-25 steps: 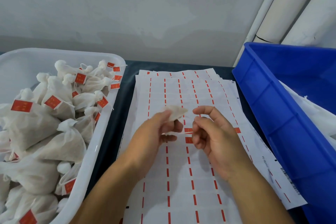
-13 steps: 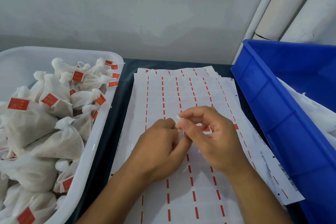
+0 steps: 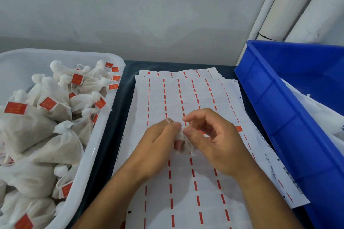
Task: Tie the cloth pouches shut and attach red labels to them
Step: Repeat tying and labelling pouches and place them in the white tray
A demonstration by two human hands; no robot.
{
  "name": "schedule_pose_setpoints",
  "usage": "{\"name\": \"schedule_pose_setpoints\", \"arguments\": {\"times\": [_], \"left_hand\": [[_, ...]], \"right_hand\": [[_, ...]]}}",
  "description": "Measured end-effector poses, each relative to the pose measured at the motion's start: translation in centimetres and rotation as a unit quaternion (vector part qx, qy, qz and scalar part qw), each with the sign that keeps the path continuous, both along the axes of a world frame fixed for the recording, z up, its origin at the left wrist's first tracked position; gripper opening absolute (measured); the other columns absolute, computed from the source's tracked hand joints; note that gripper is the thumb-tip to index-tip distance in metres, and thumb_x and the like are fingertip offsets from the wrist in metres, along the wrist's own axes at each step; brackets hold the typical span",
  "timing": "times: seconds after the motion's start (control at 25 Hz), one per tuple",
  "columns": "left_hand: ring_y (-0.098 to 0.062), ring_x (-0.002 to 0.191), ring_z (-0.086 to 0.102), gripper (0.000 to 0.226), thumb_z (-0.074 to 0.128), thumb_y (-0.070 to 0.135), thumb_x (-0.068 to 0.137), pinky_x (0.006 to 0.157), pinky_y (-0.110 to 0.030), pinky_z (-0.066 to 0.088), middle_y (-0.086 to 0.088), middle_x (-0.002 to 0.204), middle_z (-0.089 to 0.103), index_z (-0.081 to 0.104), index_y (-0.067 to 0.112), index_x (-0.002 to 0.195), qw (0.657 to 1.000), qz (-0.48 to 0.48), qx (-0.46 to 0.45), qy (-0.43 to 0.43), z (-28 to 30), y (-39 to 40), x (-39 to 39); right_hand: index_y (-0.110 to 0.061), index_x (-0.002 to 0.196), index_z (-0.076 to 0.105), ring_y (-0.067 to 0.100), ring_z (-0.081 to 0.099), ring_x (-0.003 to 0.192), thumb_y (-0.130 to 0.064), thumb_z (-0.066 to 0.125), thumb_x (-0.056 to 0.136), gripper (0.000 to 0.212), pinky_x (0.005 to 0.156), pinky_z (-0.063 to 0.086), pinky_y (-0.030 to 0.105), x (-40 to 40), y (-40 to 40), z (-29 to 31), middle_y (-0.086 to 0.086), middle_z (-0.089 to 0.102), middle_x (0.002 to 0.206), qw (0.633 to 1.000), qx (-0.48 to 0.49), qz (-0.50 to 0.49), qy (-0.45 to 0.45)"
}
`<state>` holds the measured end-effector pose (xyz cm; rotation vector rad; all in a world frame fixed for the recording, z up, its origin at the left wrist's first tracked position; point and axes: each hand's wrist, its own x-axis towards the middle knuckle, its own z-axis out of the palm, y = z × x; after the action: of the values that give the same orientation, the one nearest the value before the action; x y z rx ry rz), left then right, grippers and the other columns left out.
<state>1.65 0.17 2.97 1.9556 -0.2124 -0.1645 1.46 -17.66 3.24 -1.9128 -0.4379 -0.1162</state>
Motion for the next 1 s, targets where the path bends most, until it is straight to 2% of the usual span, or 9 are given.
{"name": "schedule_pose_setpoints", "arguments": {"times": [0.08, 0.16, 0.32, 0.48, 0.6, 0.72, 0.8, 0.92, 1.0], "left_hand": [[-0.004, 0.068, 0.059, 0.051, 0.037, 0.042, 0.106, 0.072, -0.026, 0.048, 0.007, 0.071, 0.061, 0.064, 0.019, 0.07, 1.0, 0.017, -0.004, 0.014, 0.0, 0.1, 0.3], [0.0, 0.064, 0.058, 0.053, 0.043, 0.039, 0.103, 0.068, -0.023, 0.046, 0.007, 0.067, 0.06, 0.067, 0.021, 0.06, 0.999, 0.018, -0.01, 0.027, 0.0, 0.1, 0.4], [-0.003, 0.067, 0.068, 0.051, 0.048, 0.039, 0.104, 0.071, -0.021, 0.047, 0.004, 0.068, 0.071, 0.073, 0.019, 0.066, 0.996, 0.055, -0.036, 0.066, 0.3, 0.1, 0.3], [-0.004, 0.075, 0.072, 0.048, 0.048, 0.041, 0.104, 0.073, -0.024, 0.046, 0.001, 0.072, 0.075, 0.077, 0.022, 0.071, 0.991, 0.096, -0.061, 0.076, 0.6, 0.0, 0.3], [-0.006, 0.08, 0.073, 0.046, 0.05, 0.044, 0.104, 0.077, -0.028, 0.051, 0.003, 0.08, 0.077, 0.079, 0.023, 0.075, 0.987, 0.107, -0.078, 0.09, 0.5, 0.1, 0.3], [0.001, 0.092, 0.072, 0.047, 0.047, 0.055, 0.1, 0.077, -0.021, 0.05, 0.017, 0.091, 0.078, 0.081, 0.03, 0.08, 0.983, 0.111, -0.099, 0.11, 0.6, 0.0, 0.3], [-0.001, 0.096, 0.071, 0.054, 0.04, 0.064, 0.097, 0.079, -0.02, 0.049, 0.021, 0.093, 0.077, 0.082, 0.033, 0.082, 0.984, 0.103, -0.092, 0.114, 0.7, -0.1, 0.2], [0.004, 0.092, 0.069, 0.06, 0.034, 0.074, 0.09, 0.078, -0.021, 0.048, 0.021, 0.092, 0.077, 0.082, 0.038, 0.084, 0.99, 0.064, -0.073, 0.103, 1.0, 0.0, 0.0], [0.003, 0.093, 0.069, 0.058, 0.033, 0.072, 0.094, 0.08, -0.022, 0.048, 0.017, 0.093, 0.077, 0.081, 0.04, 0.087, 0.993, 0.025, -0.076, 0.092, 1.0, 0.3, -0.1]], "right_hand": [[-0.041, 0.11, 0.065, 0.016, 0.068, 0.096, -0.045, 0.065, 0.093, 0.017, 0.08, 0.061, 0.025, -0.1, 0.0, 0.1, -0.015, 0.067, 0.092, 1.0, -0.007, 0.014, 0.004], [-0.039, 0.108, 0.066, 0.017, 0.069, 0.099, -0.035, 0.068, 0.094, 0.015, 0.08, 0.061, 0.025, -0.2, -0.1, 0.1, -0.015, 0.069, 0.099, 1.0, -0.015, 0.023, -0.005], [-0.036, 0.102, 0.07, 0.009, 0.068, 0.099, -0.036, 0.067, 0.094, 0.008, 0.08, 0.054, 0.013, -0.2, 0.1, 0.2, -0.022, 0.069, 0.101, 0.998, -0.054, 0.027, -0.023], [-0.026, 0.118, 0.075, 0.0, 0.065, 0.102, -0.03, 0.069, 0.098, 0.021, 0.084, 0.05, 0.01, -0.1, 0.4, -0.1, -0.018, 0.071, 0.11, 0.991, -0.104, 0.044, -0.075], [-0.026, 0.125, 0.073, -0.003, 0.063, 0.105, -0.036, 0.065, 0.1, 0.029, 0.088, 0.049, 0.01, 0.0, 0.4, -0.5, -0.017, 0.071, 0.114, 0.985, -0.141, 0.034, -0.095], [-0.029, 0.129, 0.07, 0.001, 0.063, 0.106, -0.04, 0.064, 0.1, 0.032, 0.088, 0.053, 0.015, 0.1, 0.2, -0.8, -0.019, 0.07, 0.115, 0.981, -0.162, 0.021, -0.1], [-0.032, 0.131, 0.068, 0.003, 0.063, 0.106, -0.041, 0.064, 0.098, 0.035, 0.088, 0.055, 0.018, 0.1, 0.1, -0.9, -0.02, 0.067, 0.114, 0.979, -0.176, 0.015, -0.104], [-0.033, 0.126, 0.07, 0.002, 0.062, 0.105, -0.049, 0.06, 0.095, 0.037, 0.086, 0.055, 0.014, 0.2, -0.3, -0.9, -0.023, 0.064, 0.113, 0.978, -0.182, -0.018, -0.104], [-0.033, 0.118, 0.073, 0.002, 0.063, 0.102, -0.049, 0.063, 0.095, 0.03, 0.084, 0.054, 0.012, 0.2, -0.3, -0.9, -0.022, 0.066, 0.109, 0.982, -0.152, -0.041, -0.102]]}}
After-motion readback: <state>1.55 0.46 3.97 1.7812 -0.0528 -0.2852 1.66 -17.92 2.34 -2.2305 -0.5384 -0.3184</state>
